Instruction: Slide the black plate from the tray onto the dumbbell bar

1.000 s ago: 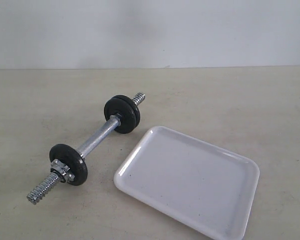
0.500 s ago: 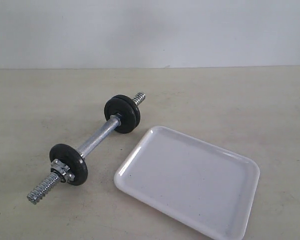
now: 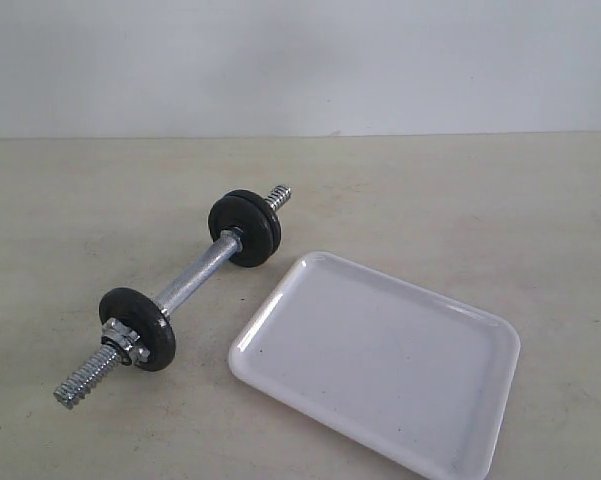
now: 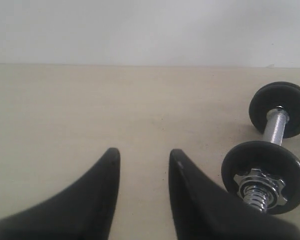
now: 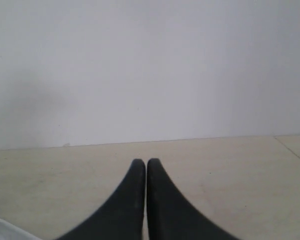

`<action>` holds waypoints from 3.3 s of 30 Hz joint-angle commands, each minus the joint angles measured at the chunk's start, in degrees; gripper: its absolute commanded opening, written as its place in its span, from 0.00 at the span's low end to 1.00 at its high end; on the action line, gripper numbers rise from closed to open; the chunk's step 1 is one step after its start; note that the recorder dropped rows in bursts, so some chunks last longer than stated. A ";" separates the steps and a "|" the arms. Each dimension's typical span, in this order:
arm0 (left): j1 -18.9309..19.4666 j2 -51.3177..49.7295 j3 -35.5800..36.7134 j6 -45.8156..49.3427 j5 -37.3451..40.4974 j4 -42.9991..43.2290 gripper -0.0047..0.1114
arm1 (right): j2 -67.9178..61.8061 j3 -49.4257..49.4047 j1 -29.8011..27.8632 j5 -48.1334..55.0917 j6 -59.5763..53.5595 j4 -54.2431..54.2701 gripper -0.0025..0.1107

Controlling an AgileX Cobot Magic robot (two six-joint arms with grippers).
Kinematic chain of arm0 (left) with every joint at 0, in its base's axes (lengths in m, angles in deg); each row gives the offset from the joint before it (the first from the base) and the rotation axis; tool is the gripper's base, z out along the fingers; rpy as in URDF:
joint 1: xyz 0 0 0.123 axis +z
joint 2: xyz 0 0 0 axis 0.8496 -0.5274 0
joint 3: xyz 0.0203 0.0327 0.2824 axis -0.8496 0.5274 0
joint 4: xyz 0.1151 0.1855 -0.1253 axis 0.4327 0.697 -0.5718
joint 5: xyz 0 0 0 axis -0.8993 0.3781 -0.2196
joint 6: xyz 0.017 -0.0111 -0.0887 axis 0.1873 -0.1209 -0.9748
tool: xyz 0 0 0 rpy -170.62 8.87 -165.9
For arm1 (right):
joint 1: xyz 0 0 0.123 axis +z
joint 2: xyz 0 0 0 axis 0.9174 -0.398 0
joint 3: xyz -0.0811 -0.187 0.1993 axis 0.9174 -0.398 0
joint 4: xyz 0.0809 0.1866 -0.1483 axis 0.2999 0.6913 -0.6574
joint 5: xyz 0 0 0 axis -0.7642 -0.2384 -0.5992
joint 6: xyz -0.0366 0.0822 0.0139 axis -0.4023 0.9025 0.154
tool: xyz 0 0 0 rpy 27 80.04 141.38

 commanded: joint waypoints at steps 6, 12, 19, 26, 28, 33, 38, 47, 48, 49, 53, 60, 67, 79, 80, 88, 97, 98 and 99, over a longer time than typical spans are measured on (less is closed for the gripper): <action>0.02 0.16 0.23 -0.60 -0.05 0.04 0.31 | 0.32 -0.23 -0.39 -0.55 54.48 -54.70 0.02; 0.02 0.16 0.23 -0.60 -0.05 0.04 0.31 | 0.32 -0.23 -0.39 3.32 48.33 -51.39 0.02; 0.86 0.16 0.23 -0.60 0.20 0.05 0.31 | 0.32 -0.23 -0.39 10.90 39.74 -45.06 0.02; 1.12 0.16 0.23 -0.60 0.20 0.05 0.31 | 0.32 -0.23 -0.39 15.87 42.82 -40.73 0.02; 1.12 0.16 0.23 -0.60 0.20 0.05 0.31 | 0.32 -0.23 -0.39 15.99 42.30 -40.73 0.02; 1.12 0.16 0.23 -0.60 0.20 0.05 0.31 | 0.32 -0.23 -0.39 16.49 45.04 -40.73 0.02; 1.12 0.16 0.23 -0.60 0.20 0.05 0.31 | 0.32 -0.23 -0.39 16.49 46.97 -40.73 0.02; 1.12 0.16 0.23 -0.60 0.20 0.05 0.31 | 0.32 -0.23 -0.39 16.49 46.97 -40.73 0.02; 1.12 0.16 0.23 -0.60 0.20 0.05 0.31 | 0.32 -0.23 -0.39 16.49 46.97 -40.73 0.02; 1.12 0.16 0.23 -0.60 0.20 0.05 0.31 | 0.32 -0.23 -0.39 16.49 46.97 -40.73 0.02; 1.12 0.16 0.23 -0.60 0.20 0.05 0.31 | 0.32 -0.23 -0.39 16.60 46.97 -41.16 0.02; 1.12 0.16 0.23 -0.60 0.20 0.05 0.31 | 0.32 -0.23 -0.39 16.59 46.87 -41.16 0.02; 1.12 0.16 0.23 -0.60 0.20 0.05 0.31 | 0.32 -0.23 -0.39 16.59 46.87 -41.16 0.02; 1.12 0.16 0.23 -0.60 0.20 0.05 0.31 | 0.32 -0.23 -0.39 16.59 46.87 -41.16 0.02; 1.12 0.16 0.23 -0.60 0.20 0.05 0.31 | 0.32 -0.23 -0.39 16.59 46.87 -41.16 0.02; 1.12 0.16 0.23 -0.60 0.20 0.05 0.31 | 0.32 -0.23 -0.39 16.59 46.87 -41.04 0.02; 1.12 0.16 0.23 -0.60 0.20 0.05 0.31 | 0.32 -0.23 -0.39 16.59 46.87 -41.04 0.02; 1.12 0.16 0.23 -0.60 0.20 0.05 0.31 | 0.32 -0.23 -0.39 16.59 46.87 -41.04 0.02; 1.12 0.16 0.23 -0.60 0.20 0.05 0.31 | 0.32 -0.23 -0.39 16.59 46.87 -41.04 0.02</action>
